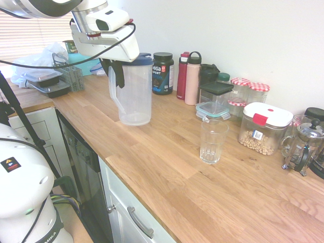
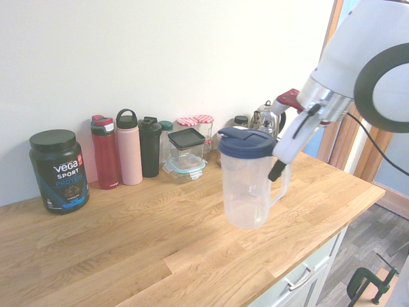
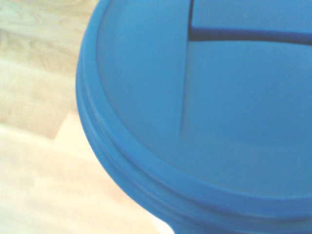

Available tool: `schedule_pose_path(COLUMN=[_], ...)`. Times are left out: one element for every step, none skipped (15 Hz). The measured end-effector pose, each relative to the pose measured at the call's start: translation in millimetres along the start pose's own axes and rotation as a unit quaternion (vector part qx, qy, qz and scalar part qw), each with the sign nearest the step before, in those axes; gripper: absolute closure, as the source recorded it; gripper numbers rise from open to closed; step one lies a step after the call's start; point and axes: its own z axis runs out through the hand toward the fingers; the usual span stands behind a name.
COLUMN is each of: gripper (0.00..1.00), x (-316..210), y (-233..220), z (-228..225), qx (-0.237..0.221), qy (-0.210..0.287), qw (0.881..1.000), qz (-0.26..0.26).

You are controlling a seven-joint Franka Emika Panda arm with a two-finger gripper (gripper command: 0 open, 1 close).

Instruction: Pour me some water

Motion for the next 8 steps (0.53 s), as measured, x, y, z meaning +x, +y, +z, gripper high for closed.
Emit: schedule_pose_path(gripper=[1.0, 1.0, 1.0, 1.0, 1.0, 1.0, 1.0, 1.0], x=[5, 8, 10, 12, 14, 16, 19, 22], y=[20, 39, 56, 72, 85, 98, 111, 123], z=[-3, -4, -5, -7, -11, -13, -15, -19], qx=[0.01, 0.017, 0.023, 0.027, 0.03, 0.033, 0.038, 0.042], qy=[-0.003, -0.005, -0.006, -0.007, -0.007, -0.008, -0.011, -0.014], qw=[1.0, 1.0, 0.999, 0.999, 0.998, 0.998, 0.998, 0.998], qz=[-0.01, -0.022, -0.034, -0.043, -0.05, -0.053, -0.052, -0.052])
